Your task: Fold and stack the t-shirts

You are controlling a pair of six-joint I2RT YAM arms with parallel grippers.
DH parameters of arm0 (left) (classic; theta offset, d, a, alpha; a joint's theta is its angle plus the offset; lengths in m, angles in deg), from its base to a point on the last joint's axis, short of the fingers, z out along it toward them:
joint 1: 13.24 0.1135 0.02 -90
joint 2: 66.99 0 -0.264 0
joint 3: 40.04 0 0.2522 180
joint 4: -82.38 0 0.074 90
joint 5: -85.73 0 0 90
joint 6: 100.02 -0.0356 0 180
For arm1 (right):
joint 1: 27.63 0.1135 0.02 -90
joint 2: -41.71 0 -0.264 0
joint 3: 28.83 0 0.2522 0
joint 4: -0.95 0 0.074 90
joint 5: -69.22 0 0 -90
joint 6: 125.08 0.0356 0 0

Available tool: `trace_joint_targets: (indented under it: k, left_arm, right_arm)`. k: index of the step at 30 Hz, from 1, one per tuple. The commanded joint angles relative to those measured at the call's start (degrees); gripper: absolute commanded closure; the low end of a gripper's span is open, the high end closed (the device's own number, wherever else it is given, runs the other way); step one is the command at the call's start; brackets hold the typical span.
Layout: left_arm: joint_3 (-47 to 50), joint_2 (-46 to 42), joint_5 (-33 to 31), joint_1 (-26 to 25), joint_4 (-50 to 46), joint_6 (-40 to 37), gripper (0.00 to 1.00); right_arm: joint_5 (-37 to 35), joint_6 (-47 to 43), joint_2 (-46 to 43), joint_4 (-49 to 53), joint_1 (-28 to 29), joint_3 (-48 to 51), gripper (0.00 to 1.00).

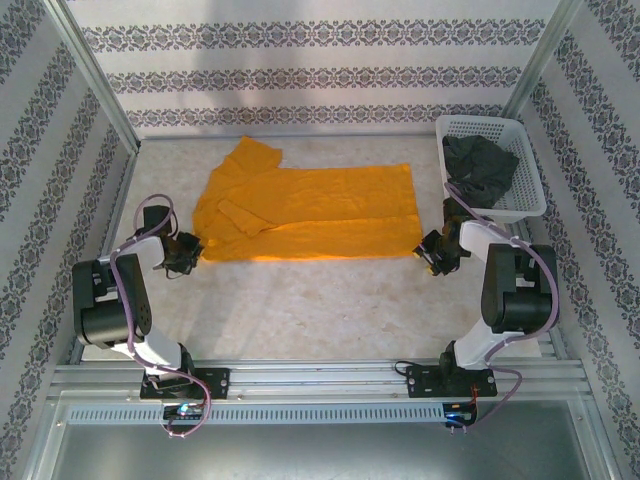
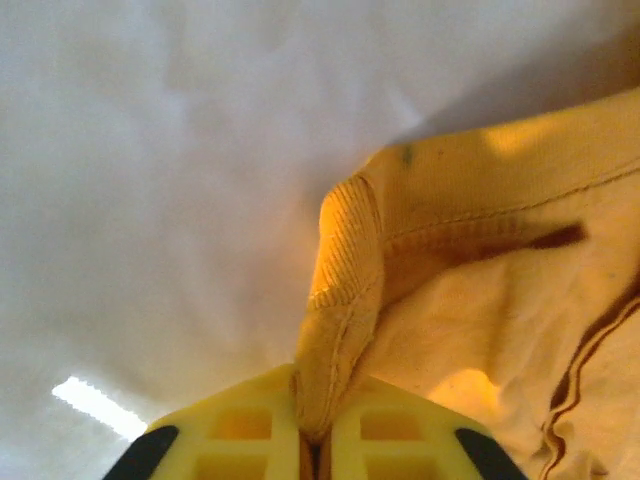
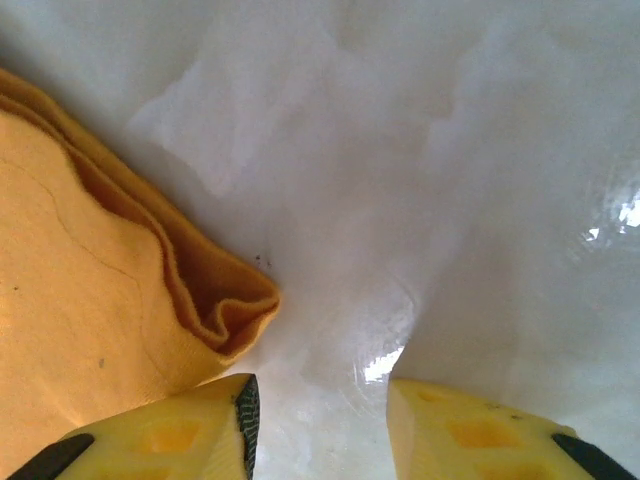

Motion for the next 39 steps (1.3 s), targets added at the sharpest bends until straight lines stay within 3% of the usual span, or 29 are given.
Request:
trace_joint_targets:
  k: [1,3,12,19,25,31,35,39]
  left_arm:
    - [-2.84,0.21,-0.97,1.37,2.46,-1.23,0.95]
    - [-3.45,-0.36,-0.99,1.89,1.18,-2.21,1.00]
    - [-3.61,-4.00,-1.78,4.05,-3.31,-5.05,1.00]
    - [-3.71,-3.99,-0.35,4.81,-4.17,-6.16,1.00]
    - [-3.60,-4.94,-0.62,4.90,-5.67,-6.11,1.00]
    - [-3.70,-7.56,-3.58,4.99,-12.76,-7.21,1.00]
    - [-1.84,-11.31,-6.48,4.99,-21.38,-8.11,1.00]
    - [2.27,-18.42,-10.60,4.97,-27.26,-8.24,1.00]
  right_arm:
    - [-0.58,-1.22,3.57,-9.68,0.74,-2.11,0.62]
    - [-1.10,-1.64,3.11,-8.79,1.11,-3.21,0.63]
    - [-8.74,-1.98,6.51,5.34,7.08,-9.93,0.54]
    - [-10.85,-1.59,9.24,9.59,9.49,-12.13,0.61]
    - [-13.25,-2.78,8.52,12.90,13.21,-13.31,0.62]
    - [-15.15,-4.99,9.20,15.34,13.83,-12.54,0.98]
    - [-19.40,-11.32,8.13,21.31,14.52,-13.71,1.00]
    - [-19.92,-14.70,3.15,23.28,14.57,-8.75,1.00]
